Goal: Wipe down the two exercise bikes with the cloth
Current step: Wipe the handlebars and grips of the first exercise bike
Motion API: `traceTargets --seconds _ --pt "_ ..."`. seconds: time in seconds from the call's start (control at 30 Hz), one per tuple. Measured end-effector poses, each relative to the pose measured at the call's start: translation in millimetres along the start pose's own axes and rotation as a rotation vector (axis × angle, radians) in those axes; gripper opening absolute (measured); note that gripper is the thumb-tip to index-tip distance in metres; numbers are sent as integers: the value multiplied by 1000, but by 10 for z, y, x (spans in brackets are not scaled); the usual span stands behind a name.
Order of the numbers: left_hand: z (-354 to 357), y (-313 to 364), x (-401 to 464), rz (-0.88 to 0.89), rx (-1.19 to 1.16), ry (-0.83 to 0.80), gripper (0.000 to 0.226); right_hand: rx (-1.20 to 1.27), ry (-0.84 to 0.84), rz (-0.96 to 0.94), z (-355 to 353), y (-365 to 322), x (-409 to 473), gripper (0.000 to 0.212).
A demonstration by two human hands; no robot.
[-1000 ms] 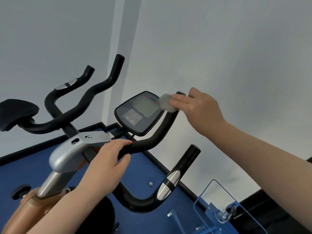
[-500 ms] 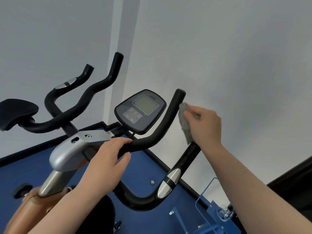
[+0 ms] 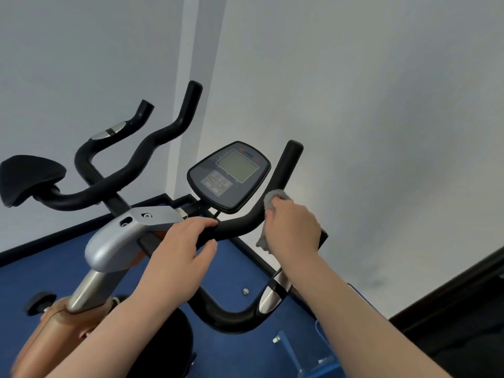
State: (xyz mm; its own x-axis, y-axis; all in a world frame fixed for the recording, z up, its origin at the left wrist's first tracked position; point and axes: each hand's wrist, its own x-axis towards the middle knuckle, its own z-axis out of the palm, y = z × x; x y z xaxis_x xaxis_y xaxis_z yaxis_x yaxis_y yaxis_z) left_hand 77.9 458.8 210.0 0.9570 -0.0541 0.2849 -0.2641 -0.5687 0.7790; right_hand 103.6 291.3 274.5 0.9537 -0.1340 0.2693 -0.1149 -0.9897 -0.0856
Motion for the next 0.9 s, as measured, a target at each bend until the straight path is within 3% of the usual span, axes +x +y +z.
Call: traceTargets --seconds 0.07,0.1,0.2,0.23,0.33,0.4,0.6,0.8,0.9 --pt "-13 0 -15 6 -1 -18 32 8 -39 -61 -221 95 42 14" --pt "-21 -3 -16 0 -9 -20 32 27 23 -108 -348 116 81 15" --pt "-32 13 -25 -25 -32 -15 33 32 437 -323 -519 94 288 27" --pt "-38 30 -37 -28 -35 -16 33 -28 448 -381 -480 85 366 30" --pt "-122 67 -139 -20 22 6 33 -202 213 -412 -176 109 518 33" --pt "-212 17 -277 -21 98 62 33 -189 138 -370 -8 111 442 30" --pt "-319 -180 -597 -179 201 156 32 402 222 -271 293 -100 -180 18" --pt "-297 -173 -620 -257 178 182 28 642 -19 -354 262 -466 -378 25" --pt "-294 -172 -621 -264 208 182 28 618 17 -398 53 -249 -153 34"
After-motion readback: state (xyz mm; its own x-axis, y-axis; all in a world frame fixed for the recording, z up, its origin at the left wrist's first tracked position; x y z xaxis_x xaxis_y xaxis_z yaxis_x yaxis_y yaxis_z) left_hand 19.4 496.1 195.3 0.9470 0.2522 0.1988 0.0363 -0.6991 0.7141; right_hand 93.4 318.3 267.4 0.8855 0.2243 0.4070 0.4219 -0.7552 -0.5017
